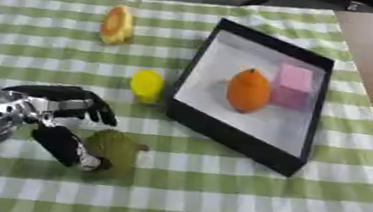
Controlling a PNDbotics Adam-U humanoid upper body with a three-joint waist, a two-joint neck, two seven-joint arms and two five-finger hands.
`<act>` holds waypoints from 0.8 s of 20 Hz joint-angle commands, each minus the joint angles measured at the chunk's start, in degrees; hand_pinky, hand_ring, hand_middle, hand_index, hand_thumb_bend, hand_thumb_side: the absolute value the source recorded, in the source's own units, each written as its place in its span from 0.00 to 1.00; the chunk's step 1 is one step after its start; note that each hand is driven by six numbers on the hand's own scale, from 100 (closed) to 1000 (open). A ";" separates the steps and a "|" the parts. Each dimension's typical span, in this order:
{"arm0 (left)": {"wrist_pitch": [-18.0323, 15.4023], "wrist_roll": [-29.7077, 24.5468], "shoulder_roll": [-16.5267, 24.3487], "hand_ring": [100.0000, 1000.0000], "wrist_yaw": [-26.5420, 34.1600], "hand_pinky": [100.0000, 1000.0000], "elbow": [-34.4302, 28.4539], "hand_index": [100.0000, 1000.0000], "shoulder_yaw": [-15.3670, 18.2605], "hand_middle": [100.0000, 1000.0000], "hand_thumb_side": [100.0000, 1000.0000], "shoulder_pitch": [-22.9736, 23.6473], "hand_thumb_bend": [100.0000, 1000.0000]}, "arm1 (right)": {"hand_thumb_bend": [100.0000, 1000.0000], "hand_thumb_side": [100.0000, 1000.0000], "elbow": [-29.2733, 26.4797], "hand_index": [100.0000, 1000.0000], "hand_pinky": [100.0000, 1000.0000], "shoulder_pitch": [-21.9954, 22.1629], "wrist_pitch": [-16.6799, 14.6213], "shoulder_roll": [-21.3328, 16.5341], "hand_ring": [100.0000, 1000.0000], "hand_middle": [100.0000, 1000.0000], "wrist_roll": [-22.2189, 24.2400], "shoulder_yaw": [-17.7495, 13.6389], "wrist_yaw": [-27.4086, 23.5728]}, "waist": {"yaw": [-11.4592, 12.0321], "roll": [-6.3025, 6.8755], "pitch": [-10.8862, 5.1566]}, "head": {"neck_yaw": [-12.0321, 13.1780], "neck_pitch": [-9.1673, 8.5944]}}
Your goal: Pick up objects on the table and place them in the box.
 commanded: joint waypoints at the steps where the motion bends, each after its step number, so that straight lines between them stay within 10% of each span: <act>1: 2.17 -3.50 0.27 0.81 -0.57 0.82 -0.31 0.78 0.12 0.74 0.21 -0.95 0.26 | 0.00 0.45 -0.36 0.82 0.85 -0.49 -0.04 -1.49 0.87 0.74 -0.01 -0.95 0.39 | -0.04 -0.98 0.24 | 0.25 -0.11; 16: -1.58 -2.65 -1.32 0.76 -6.06 0.76 1.55 0.72 0.35 0.68 0.04 -1.09 0.00 | 0.00 0.44 -0.28 0.82 0.85 -0.30 -0.57 -1.52 0.87 0.74 -0.18 -1.27 0.30 | -0.15 -1.24 0.59 | 0.34 -0.11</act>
